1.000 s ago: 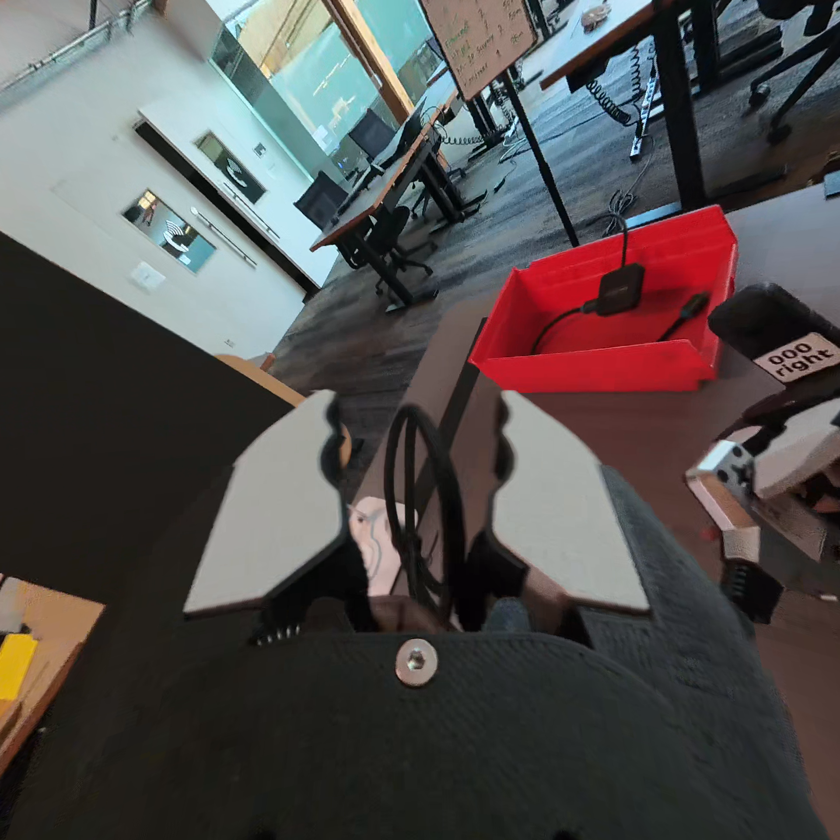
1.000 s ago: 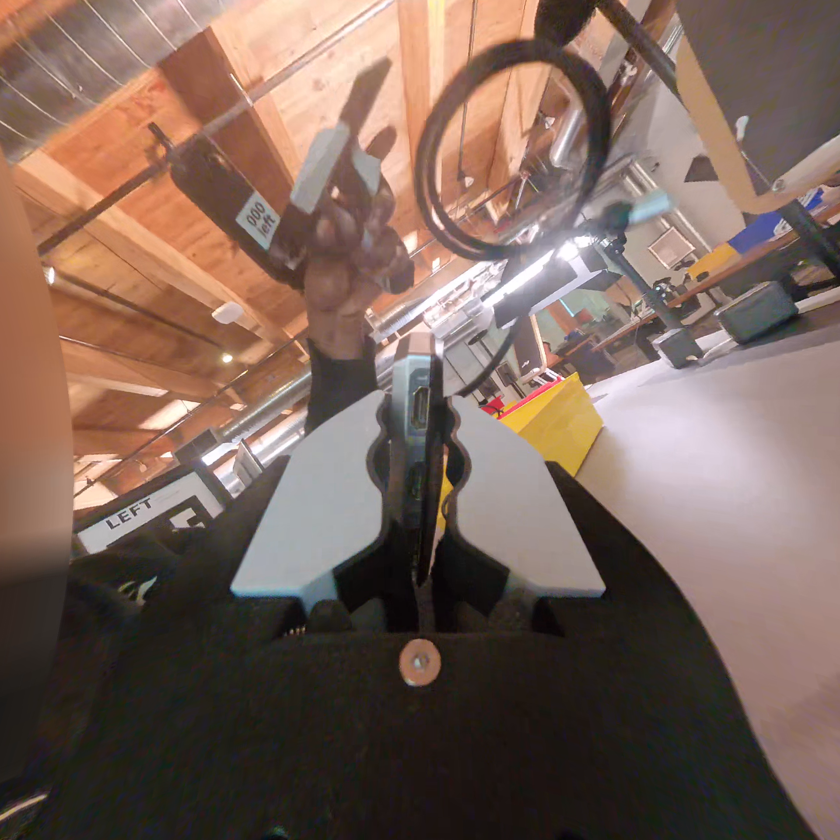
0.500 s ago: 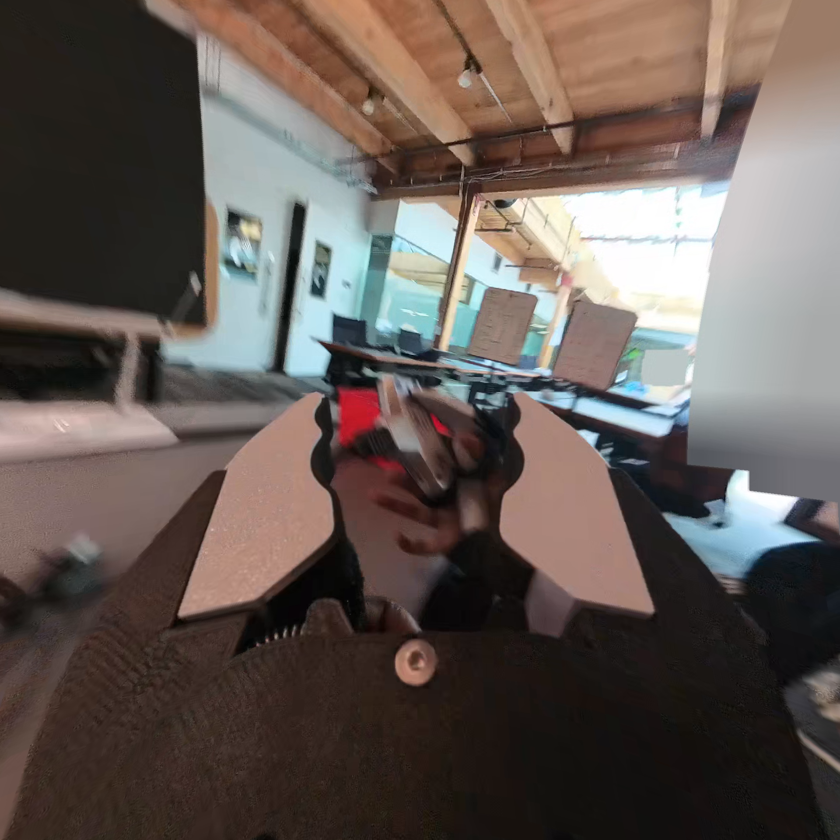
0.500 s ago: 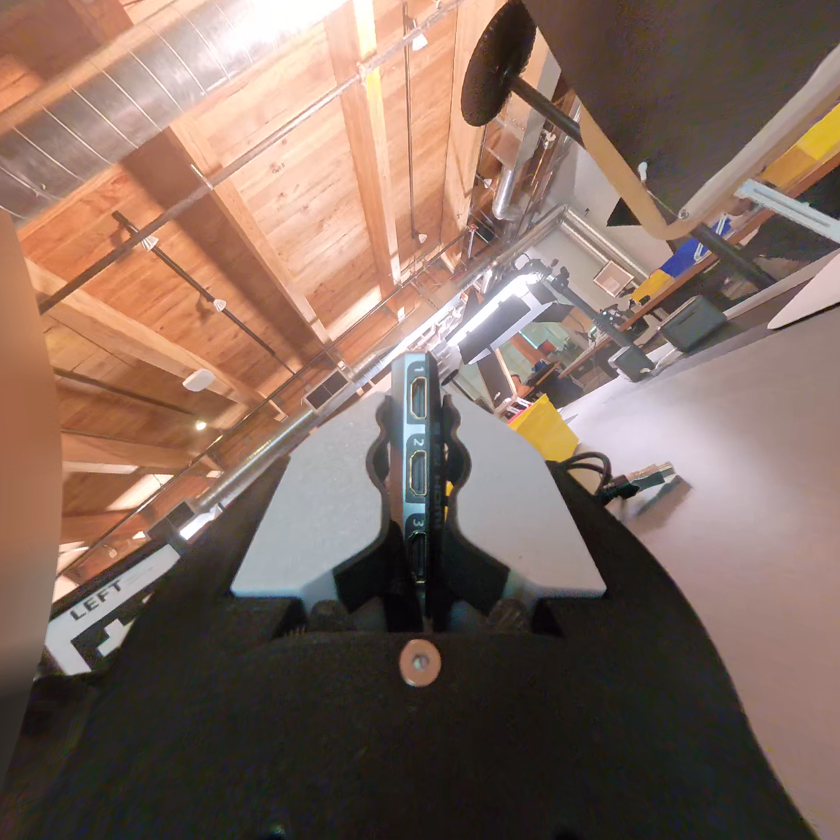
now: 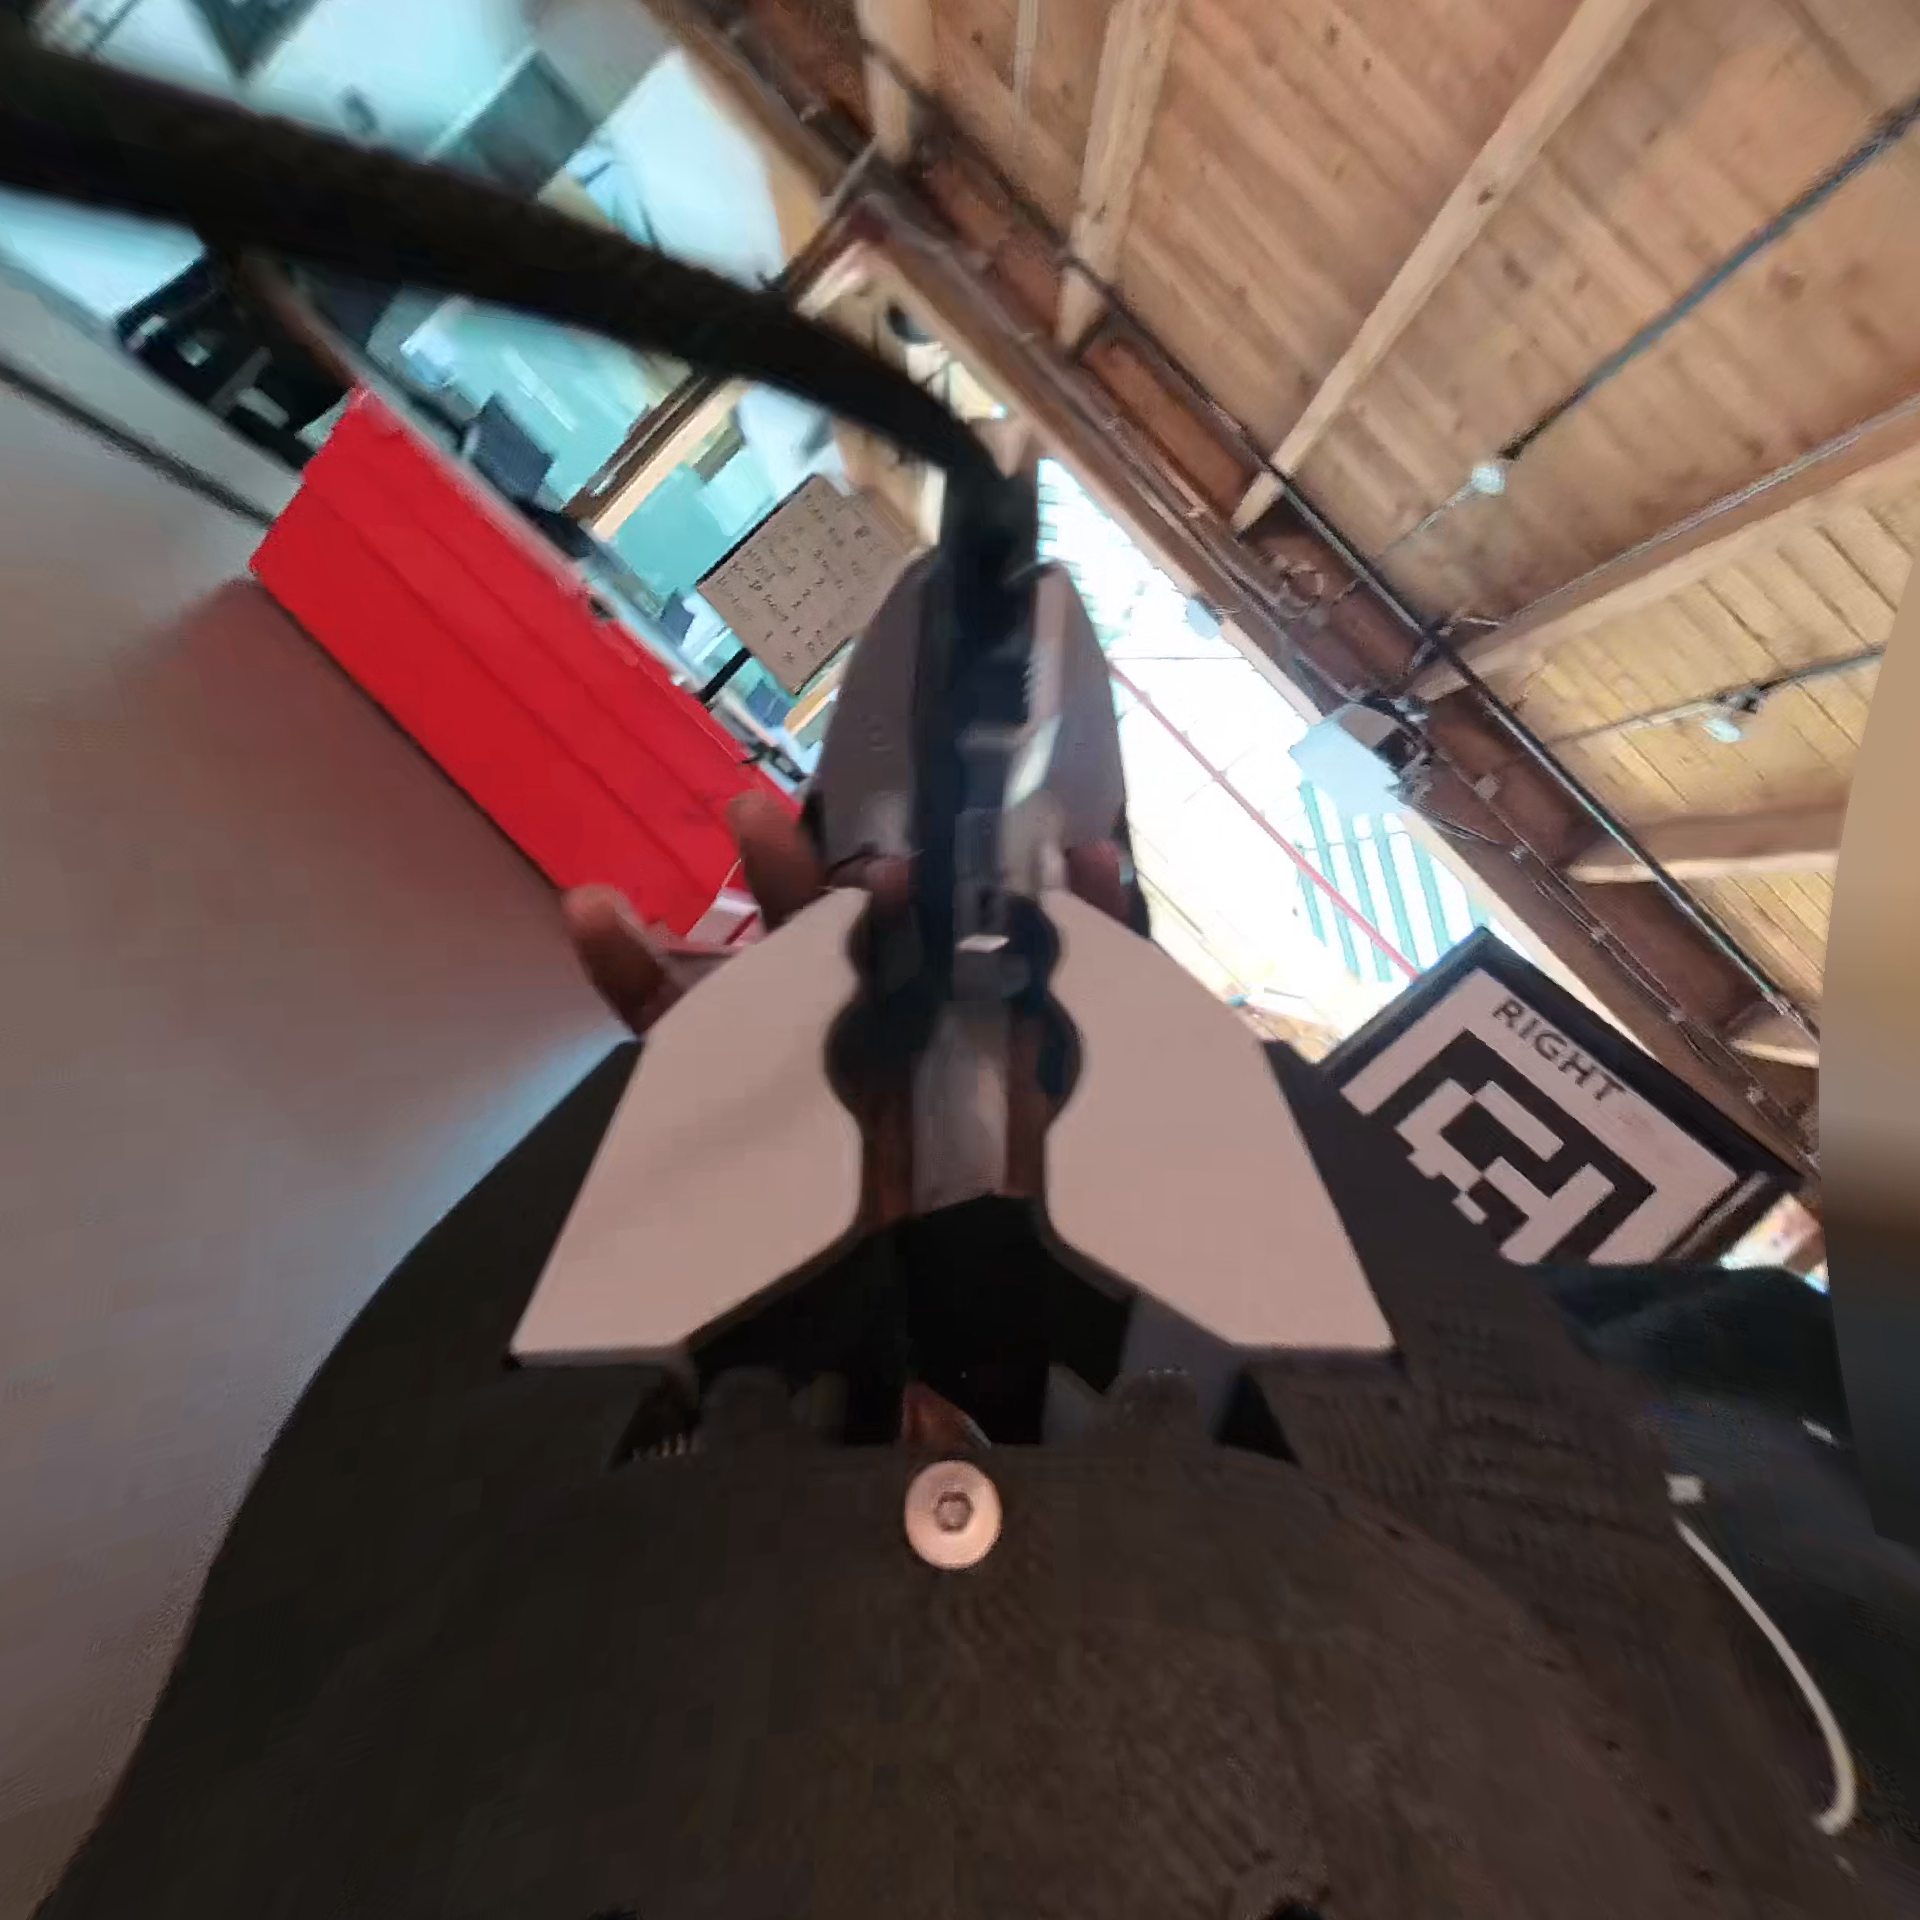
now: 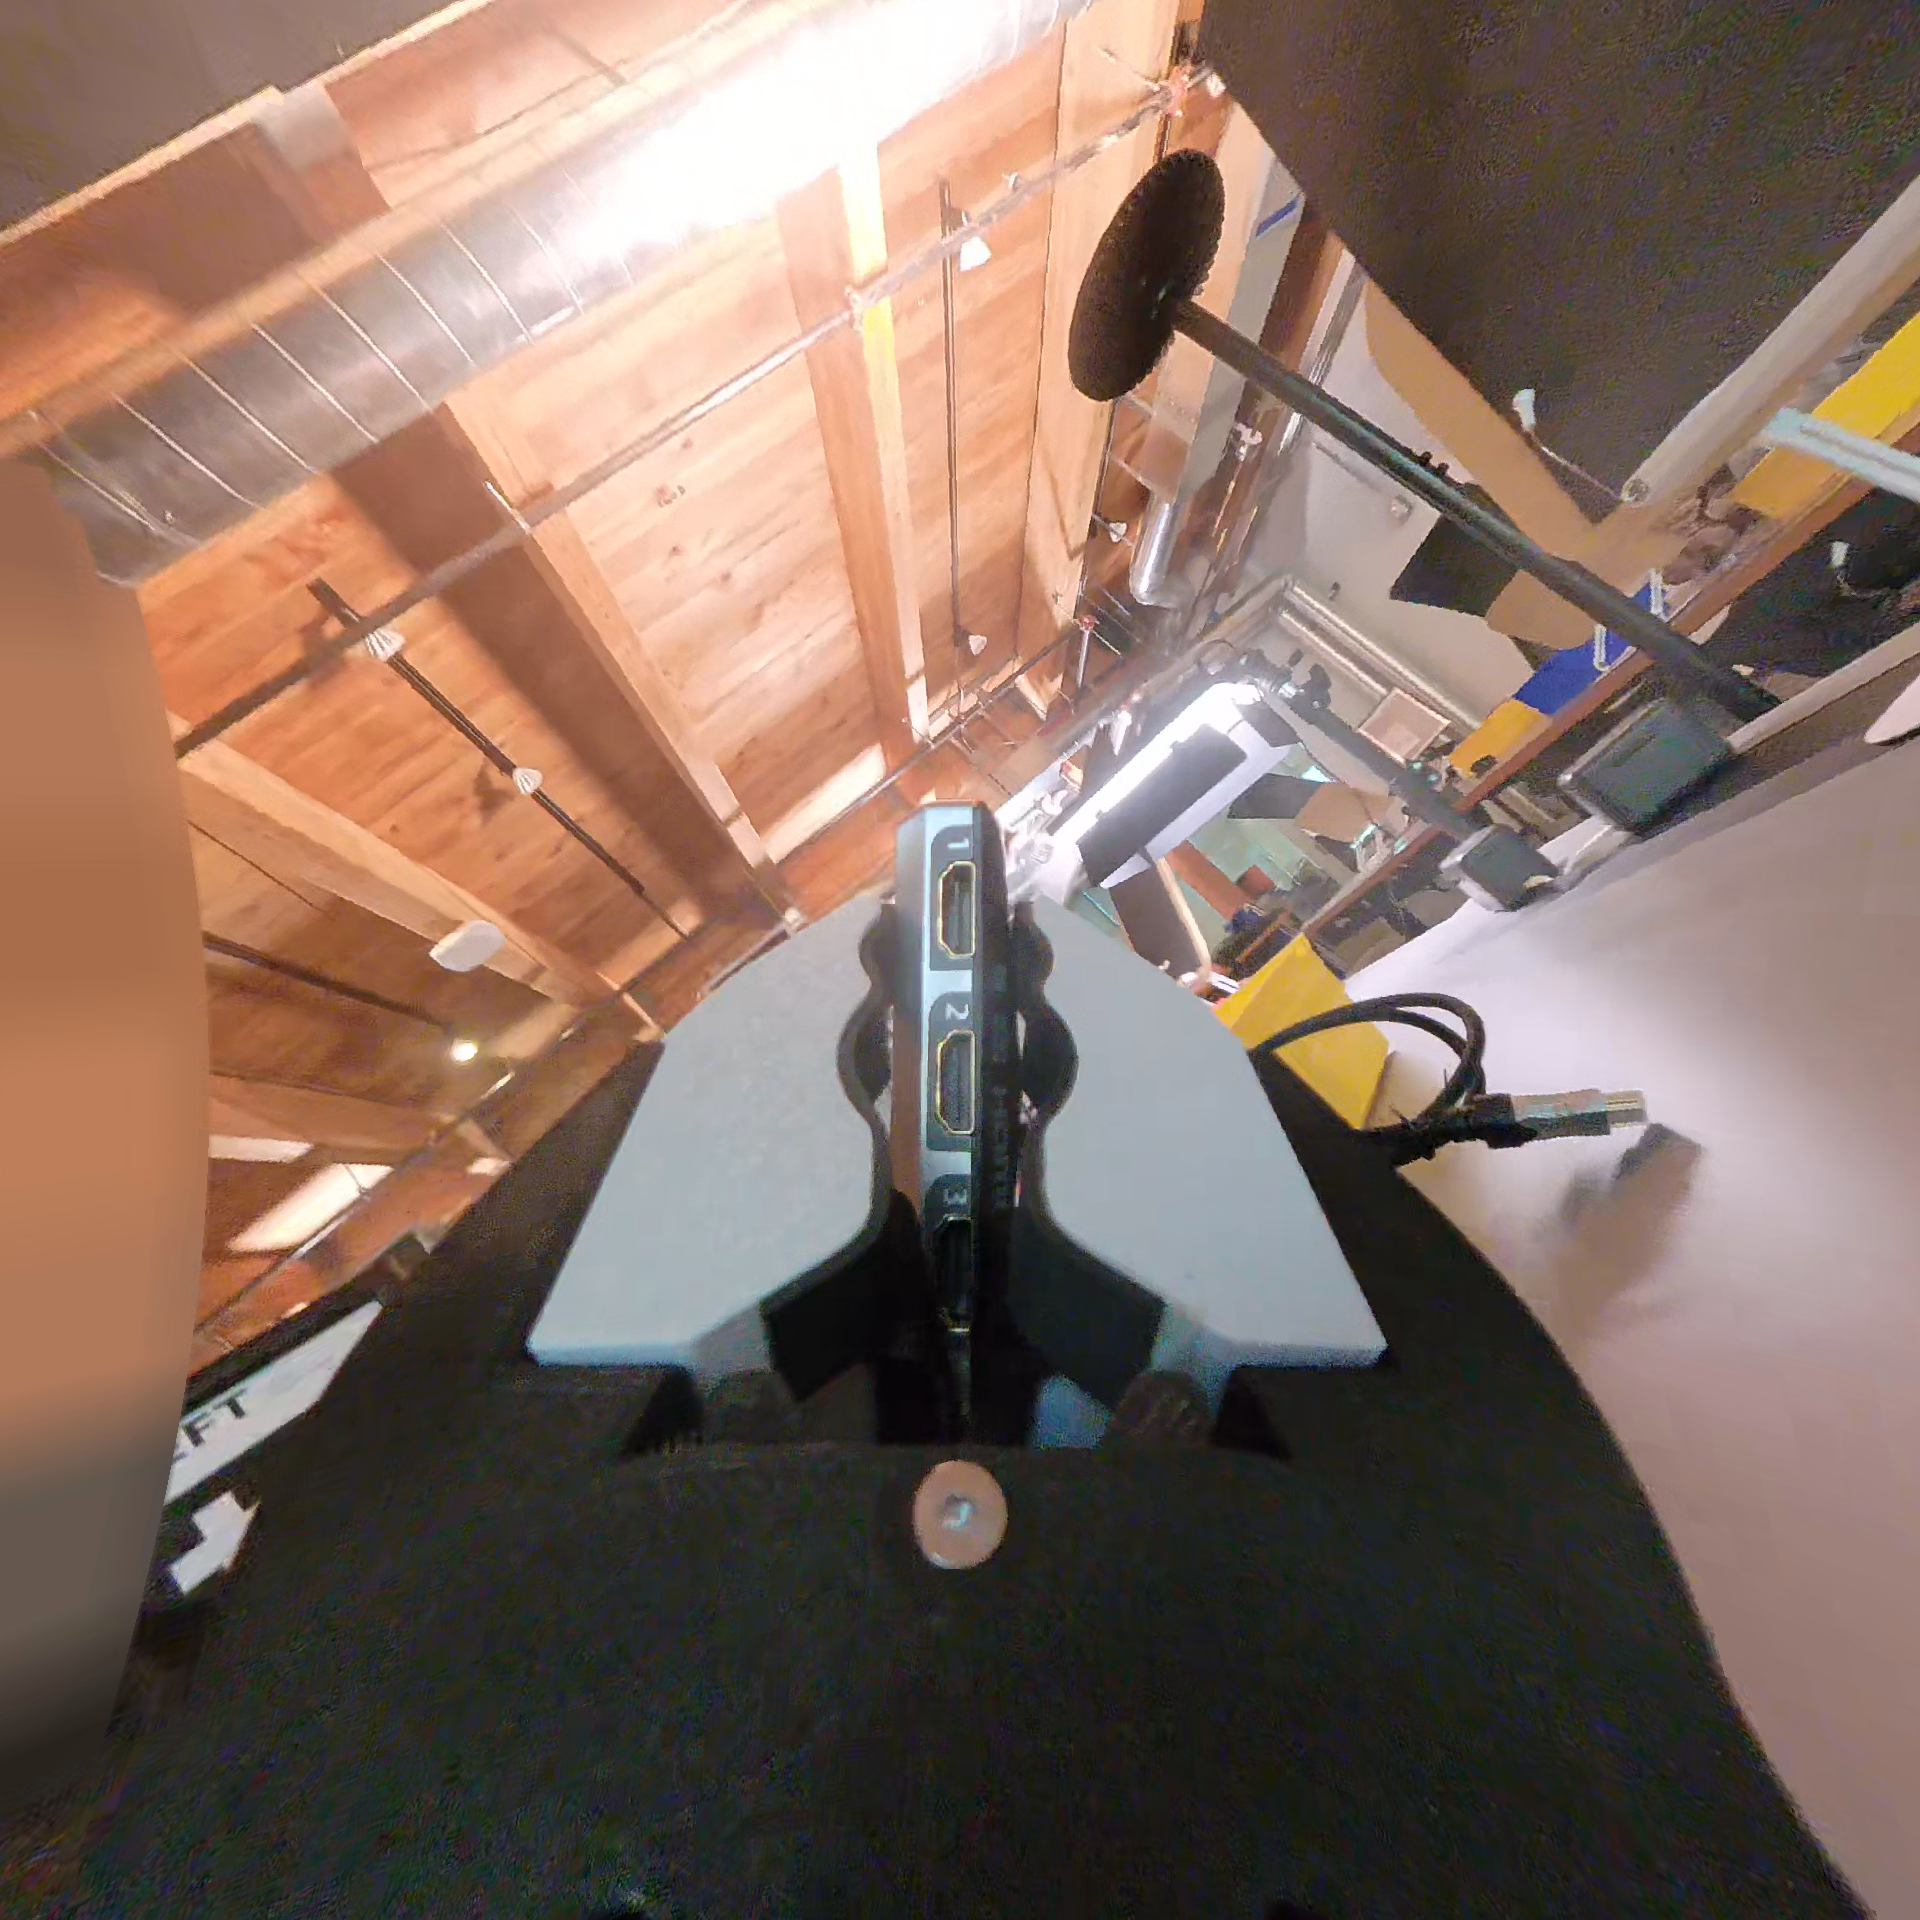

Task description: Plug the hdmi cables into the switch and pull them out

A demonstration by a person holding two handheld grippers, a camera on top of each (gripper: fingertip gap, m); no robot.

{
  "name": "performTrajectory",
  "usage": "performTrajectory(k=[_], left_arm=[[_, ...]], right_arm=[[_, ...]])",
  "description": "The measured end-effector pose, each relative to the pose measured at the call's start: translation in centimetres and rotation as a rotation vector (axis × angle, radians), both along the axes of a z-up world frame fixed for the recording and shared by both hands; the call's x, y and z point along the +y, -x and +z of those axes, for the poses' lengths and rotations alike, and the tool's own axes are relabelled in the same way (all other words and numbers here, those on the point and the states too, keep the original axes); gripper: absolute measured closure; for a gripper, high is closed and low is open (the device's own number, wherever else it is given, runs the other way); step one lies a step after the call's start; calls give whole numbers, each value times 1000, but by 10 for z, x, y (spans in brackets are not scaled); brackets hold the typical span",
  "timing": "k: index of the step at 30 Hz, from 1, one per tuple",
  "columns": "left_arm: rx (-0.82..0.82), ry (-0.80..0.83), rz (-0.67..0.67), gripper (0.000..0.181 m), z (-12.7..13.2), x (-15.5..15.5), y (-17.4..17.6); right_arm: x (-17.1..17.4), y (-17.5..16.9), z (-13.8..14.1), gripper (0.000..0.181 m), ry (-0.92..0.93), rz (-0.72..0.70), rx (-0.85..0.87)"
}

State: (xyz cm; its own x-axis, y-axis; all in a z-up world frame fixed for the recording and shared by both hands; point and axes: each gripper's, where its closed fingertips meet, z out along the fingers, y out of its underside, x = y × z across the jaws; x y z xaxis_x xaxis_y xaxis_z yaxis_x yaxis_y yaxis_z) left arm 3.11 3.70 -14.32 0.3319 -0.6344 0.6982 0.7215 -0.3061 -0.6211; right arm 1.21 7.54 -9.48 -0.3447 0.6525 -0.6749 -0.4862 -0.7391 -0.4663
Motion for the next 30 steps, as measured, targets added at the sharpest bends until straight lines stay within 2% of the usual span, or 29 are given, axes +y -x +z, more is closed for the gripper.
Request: performTrajectory(k=[2, 6, 7, 9, 10, 12, 14, 16, 18, 19, 20, 22, 24, 26, 28, 29, 30], left_arm=[[67, -30, 6, 161, 1, -7, 3], [153, -27, -114, 162, -1, -29, 5], [162, -20, -163, 161, 0, -37, 5], [207, -18, -244, 161, 5, -53, 10], [229, -14, -264, 161, 8, -60, 15], [304, 32, -321, 161, 7, -74, 21], [425, 89, -356, 161, -5, -84, 26], [517, 150, -392, 161, -18, -92, 28], [569, 197, -438, 160, -28, -100, 26], [587, 215, -466, 161, -33, -103, 25], [594, 227, -494, 160, -35, -106, 22], [577, 240, -556, 159, -35, -112, 18], [560, 242, -613, 157, -31, -117, 15], [572, 240, -668, 158, -28, -123, 13], [616, 247, -705, 159, -30, -128, 11], [643, 257, -706, 159, -32, -128, 12], [644, 254, -709, 159, -31, -128, 14]], right_arm=[[-8, -1, 0, 160, -44, -14, -7], [-30, -7, -6, 157, -199, -14, -58], [-33, -13, -5, 151, -273, -48, -69], [-30, -28, 1, 128, -428, -202, -97], [-33, -38, 9, 117, -556, -269, -93], [-53, -45, 12, 117, -945, -296, -176], [-70, -44, -2, 114, -1349, -251, -356], [-74, -40, -19, 97, -1715, -234, -578], [-65, -33, -19, 86, -2056, -413, -768], [-68, -28, -18, 83, -2266, -521, -762], [-75, -22, -19, 87, -2488, -625, -686], [-97, -11, -26, 93, -2803, -781, -395], [-113, -3, -39, 99, -2865, -732, -176], [-118, 6, -42, 106, -2874, -723, -66], [-124, 11, -37, 132, -2883, -761, 62], [-130, 10, -33, 156, -2866, -750, 115], [-127, 12, -34, 157, -2874, -709, 62]])
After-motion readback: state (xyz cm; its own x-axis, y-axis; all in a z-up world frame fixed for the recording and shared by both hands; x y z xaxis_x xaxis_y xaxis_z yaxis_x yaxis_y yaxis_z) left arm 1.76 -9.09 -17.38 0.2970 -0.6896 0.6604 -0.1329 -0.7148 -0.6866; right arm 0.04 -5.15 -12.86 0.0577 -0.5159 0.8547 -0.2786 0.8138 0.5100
